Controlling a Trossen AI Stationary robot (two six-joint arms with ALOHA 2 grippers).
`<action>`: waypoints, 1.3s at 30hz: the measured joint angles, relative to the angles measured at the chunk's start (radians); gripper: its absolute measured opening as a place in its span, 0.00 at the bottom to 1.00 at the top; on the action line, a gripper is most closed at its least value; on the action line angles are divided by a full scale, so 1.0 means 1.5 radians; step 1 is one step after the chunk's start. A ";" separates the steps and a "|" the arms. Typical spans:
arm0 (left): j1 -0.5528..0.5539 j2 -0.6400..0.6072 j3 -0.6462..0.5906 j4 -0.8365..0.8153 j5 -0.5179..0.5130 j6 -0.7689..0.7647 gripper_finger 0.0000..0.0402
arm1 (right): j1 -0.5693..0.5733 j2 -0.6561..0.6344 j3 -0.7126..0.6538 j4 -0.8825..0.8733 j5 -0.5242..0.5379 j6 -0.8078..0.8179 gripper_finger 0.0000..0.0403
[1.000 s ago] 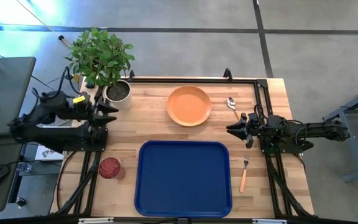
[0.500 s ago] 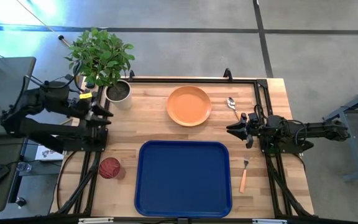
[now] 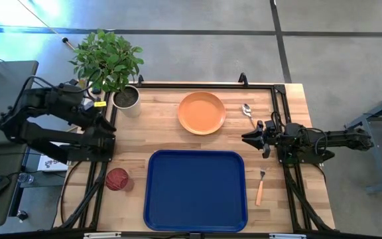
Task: Pick and place plate/cup/fork/spoon on tray
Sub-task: Put the purple cup on the blue serving tray
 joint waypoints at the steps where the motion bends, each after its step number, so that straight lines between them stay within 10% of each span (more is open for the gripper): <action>1: 0.000 0.005 0.003 -0.014 0.011 -0.015 0.41 | 0.000 0.000 0.000 0.000 0.000 0.000 0.23; 19: -0.018 0.046 0.000 -0.164 0.059 -0.174 0.41 | 0.000 0.000 0.000 0.000 0.000 0.000 0.23; 39: -0.228 0.159 0.000 -0.152 0.012 -0.165 0.41 | 0.000 0.000 0.000 -0.001 0.000 0.000 0.23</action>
